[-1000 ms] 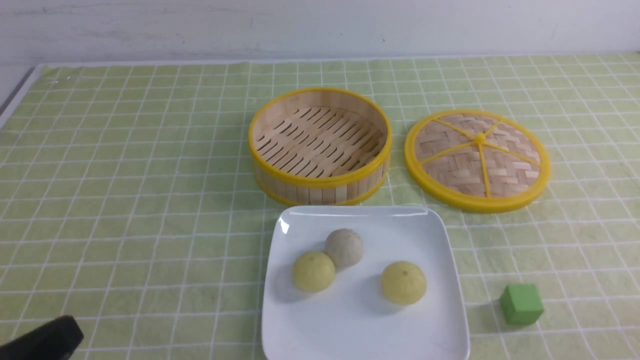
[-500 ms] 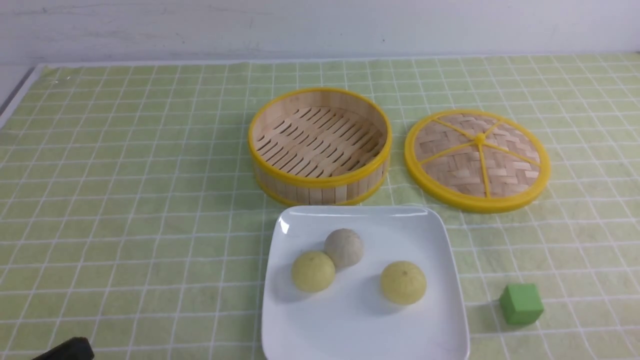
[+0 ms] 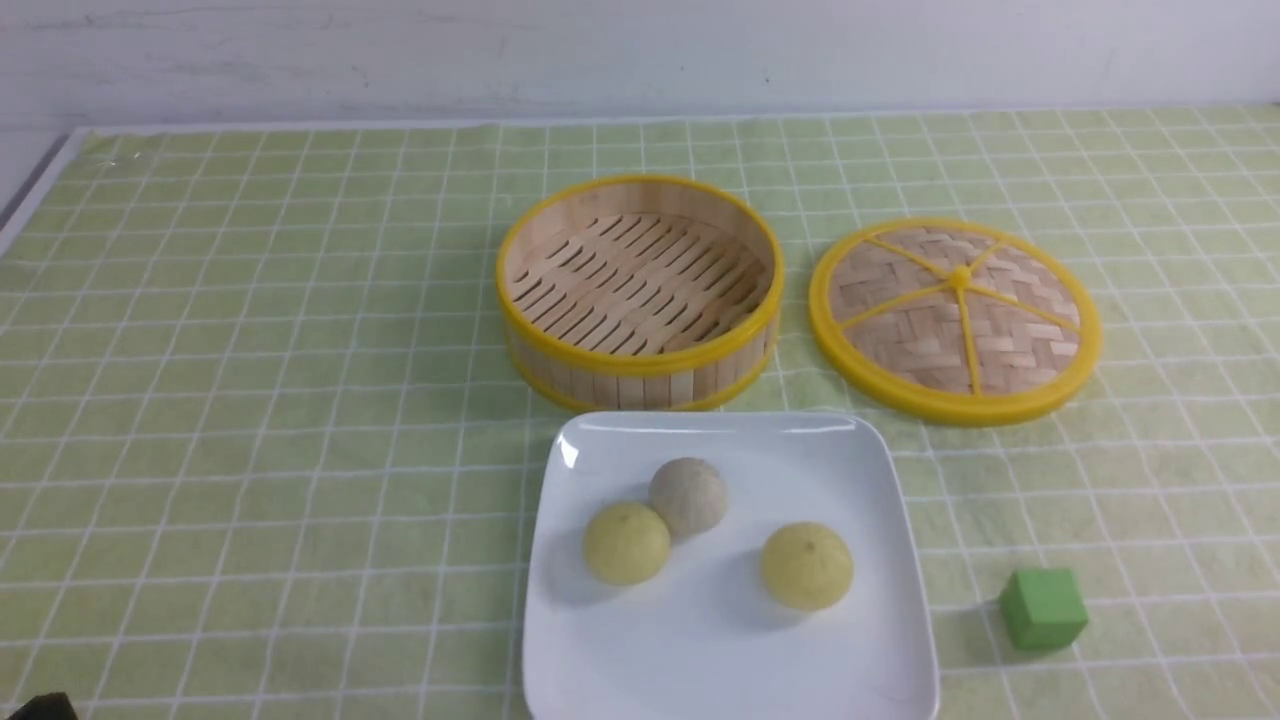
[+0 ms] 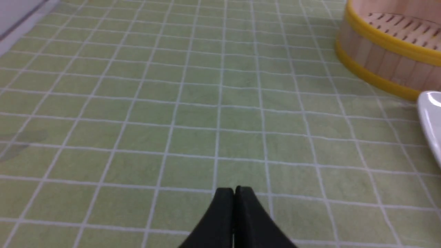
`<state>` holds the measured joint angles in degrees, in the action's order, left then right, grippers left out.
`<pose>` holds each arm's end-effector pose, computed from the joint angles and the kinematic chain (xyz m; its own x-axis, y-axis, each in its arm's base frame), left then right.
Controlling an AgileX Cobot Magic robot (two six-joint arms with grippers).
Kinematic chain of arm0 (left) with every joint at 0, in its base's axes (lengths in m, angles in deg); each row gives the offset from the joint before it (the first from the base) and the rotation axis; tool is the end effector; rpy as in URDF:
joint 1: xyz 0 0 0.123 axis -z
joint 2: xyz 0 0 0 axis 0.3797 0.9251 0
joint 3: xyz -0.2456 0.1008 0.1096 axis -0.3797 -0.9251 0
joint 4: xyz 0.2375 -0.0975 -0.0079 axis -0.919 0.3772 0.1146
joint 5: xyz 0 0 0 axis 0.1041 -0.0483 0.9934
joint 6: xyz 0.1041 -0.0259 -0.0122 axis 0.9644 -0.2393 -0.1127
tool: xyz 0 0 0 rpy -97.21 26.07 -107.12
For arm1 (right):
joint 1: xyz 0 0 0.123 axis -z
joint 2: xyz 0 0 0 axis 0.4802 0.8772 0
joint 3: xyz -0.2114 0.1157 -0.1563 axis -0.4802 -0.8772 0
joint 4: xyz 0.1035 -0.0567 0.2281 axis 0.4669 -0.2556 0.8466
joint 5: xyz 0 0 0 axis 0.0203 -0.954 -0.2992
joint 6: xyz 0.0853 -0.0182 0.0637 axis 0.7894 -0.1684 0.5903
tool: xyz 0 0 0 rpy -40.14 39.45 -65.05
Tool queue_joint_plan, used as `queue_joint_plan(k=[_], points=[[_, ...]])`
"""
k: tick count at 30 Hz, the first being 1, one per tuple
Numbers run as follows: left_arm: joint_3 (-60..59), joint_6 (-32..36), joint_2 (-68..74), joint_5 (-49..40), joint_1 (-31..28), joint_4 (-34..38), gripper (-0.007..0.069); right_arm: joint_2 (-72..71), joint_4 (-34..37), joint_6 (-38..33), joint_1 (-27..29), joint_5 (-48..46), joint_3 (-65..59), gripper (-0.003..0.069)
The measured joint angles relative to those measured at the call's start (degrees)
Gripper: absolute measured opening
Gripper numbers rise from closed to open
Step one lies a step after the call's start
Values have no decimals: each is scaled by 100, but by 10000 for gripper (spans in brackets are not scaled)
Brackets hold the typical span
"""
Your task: Put the steamed buns into the plate on the green tablecloth.
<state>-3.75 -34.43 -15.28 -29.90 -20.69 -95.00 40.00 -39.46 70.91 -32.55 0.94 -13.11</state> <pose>0.0716 0.0017 0.1716 -0.2834 -0.0705 -0.9564 -0.0266 0.9975 -0.0656 0.0706 0.0007 0.1663 -0.3191 0.0874 -0.9437 0.0020 0.9958 0.0916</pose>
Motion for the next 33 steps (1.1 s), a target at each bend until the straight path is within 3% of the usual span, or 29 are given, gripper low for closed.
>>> queue_joint_plan(k=[33], points=[[-58,32,-6,-53,183,-42,57,0,0,0,0,0,0,129]])
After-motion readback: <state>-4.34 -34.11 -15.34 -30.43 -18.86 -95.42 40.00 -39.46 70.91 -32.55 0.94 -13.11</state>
